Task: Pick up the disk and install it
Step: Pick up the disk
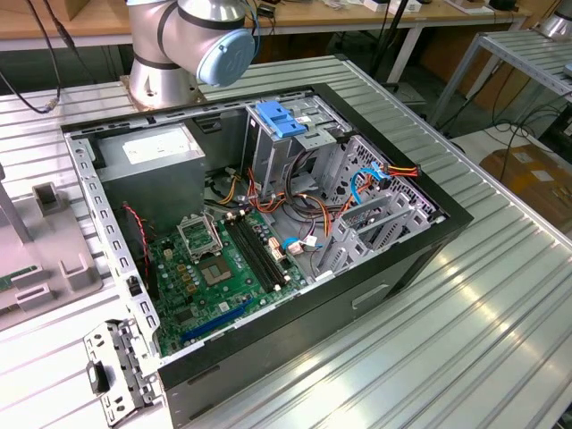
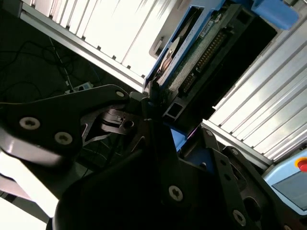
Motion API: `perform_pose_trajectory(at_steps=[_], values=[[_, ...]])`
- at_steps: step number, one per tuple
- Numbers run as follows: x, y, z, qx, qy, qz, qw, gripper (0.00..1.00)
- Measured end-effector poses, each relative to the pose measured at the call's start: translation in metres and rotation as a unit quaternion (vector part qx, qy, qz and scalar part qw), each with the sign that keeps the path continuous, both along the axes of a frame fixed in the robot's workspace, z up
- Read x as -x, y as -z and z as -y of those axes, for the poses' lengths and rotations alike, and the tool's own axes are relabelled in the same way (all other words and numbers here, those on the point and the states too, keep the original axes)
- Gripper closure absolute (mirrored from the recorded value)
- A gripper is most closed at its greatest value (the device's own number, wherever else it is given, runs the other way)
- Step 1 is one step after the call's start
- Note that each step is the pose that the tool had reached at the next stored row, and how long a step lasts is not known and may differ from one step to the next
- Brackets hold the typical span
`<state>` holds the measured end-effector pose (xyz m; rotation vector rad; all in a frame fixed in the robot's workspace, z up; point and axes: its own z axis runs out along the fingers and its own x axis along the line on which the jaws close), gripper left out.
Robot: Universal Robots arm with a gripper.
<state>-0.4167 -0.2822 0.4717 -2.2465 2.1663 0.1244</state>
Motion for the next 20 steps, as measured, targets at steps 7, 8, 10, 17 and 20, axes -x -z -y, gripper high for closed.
perform_pose_trajectory(at_steps=[7, 8, 10, 17, 20], values=[[-0.0002, -0.0002, 0.0006, 0.0000, 0.000, -0.0002, 1.00000, 0.63], [-0.0004, -0.0001, 0.0014, 0.0000, 0.000, -0.0001, 1.00000, 0.63], [-0.0006, -0.0001, 0.0031, 0.0000, 0.000, -0.0001, 1.00000, 0.63], [-0.0015, -0.0001, 0.0067, 0.0000, 0.000, -0.0001, 1.00000, 0.63], [-0.0019, -0.0001, 0.0074, 0.0000, 0.000, -0.0001, 1.00000, 0.63]])
